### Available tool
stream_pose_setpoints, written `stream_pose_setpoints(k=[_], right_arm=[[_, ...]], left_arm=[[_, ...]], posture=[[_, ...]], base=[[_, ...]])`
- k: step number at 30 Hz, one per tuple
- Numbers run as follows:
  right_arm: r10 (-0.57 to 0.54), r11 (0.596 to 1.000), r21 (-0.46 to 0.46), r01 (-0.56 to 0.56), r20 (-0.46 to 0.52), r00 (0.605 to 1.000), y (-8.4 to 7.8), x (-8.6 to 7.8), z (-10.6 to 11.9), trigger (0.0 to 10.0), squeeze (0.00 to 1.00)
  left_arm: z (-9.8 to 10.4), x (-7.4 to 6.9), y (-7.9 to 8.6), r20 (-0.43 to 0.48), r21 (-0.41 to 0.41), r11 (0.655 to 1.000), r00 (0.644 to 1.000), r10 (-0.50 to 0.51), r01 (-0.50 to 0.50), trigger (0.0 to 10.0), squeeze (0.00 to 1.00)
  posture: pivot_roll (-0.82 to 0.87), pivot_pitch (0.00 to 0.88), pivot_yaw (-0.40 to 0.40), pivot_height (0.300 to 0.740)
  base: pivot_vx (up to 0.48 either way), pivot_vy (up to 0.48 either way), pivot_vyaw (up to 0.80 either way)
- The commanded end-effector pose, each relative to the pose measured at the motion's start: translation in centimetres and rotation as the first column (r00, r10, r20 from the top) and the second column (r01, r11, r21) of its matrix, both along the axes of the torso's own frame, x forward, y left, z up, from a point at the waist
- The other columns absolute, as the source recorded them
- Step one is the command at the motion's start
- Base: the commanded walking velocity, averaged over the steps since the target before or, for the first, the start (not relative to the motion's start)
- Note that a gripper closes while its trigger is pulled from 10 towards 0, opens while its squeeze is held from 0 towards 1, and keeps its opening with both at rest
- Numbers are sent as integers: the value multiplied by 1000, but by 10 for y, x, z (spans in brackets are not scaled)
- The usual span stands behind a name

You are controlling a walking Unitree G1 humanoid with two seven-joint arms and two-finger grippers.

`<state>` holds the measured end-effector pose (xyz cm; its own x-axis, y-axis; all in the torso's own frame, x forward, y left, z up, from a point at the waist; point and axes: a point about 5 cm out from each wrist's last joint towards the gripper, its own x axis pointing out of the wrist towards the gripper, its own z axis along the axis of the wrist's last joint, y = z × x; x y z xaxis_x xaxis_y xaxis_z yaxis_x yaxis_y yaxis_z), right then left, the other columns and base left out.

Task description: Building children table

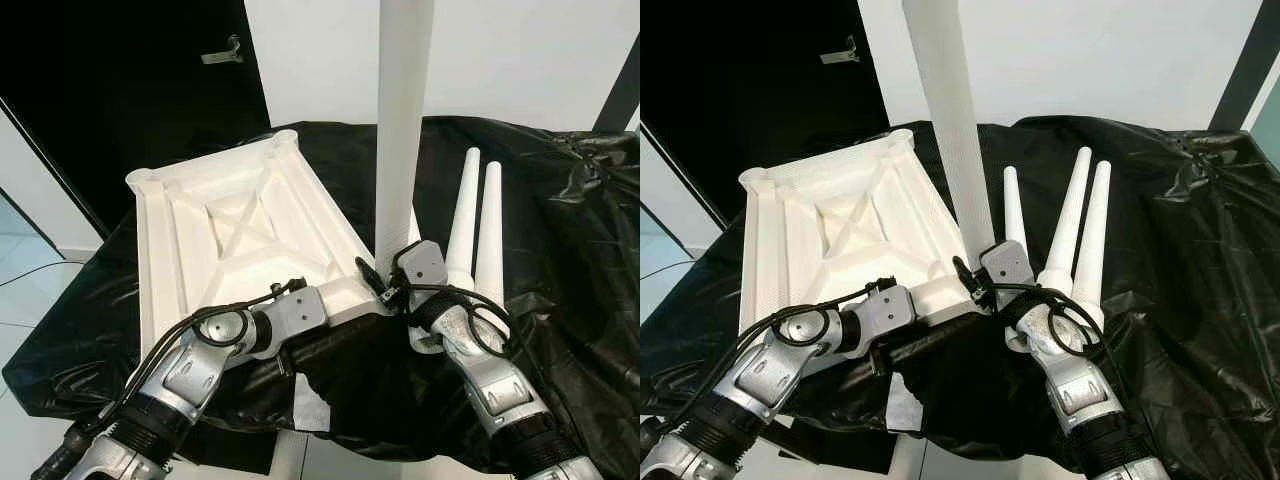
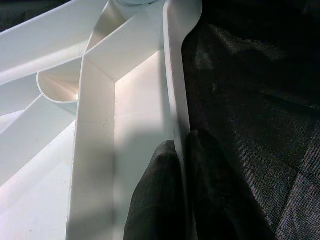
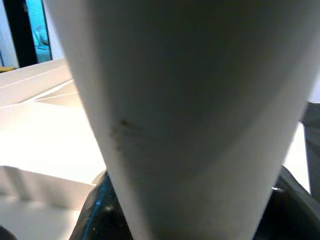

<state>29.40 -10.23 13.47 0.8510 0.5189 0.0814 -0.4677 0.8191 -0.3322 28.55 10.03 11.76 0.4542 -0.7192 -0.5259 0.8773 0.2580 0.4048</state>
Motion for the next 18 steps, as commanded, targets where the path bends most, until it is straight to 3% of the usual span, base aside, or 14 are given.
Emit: stream_pose_setpoints(k=[1,2,9,15,18], right_arm=[[18,1000,7,-17,-154,988,1,-5,-27,10000,0],[9,997,74,5,-191,982,0,-3,-25,10000,0],[-23,965,240,102,-314,949,-5,10,-17,10000,0],[-26,965,240,104,-306,952,-8,14,-13,10000,0],[-26,987,148,65,-252,967,-5,12,-13,10000,0]], left_arm=[[1,5,13,52,41,996,996,73,-75,10000,0],[2,5,13,53,41,996,996,74,-76,10000,0],[3,5,14,56,41,996,996,76,-78,10000,0],[3,6,14,58,40,996,995,77,-79,10000,0],[3,6,15,57,40,996,995,79,-81,10000,0]], posture=[[9,0,83,740],[10,0,84,740],[12,0,82,740],[14,0,82,740],[15,0,82,740]], base=[[0,0,0],[0,0,0],[0,0,0],[0,0,0],[0,0,0]])
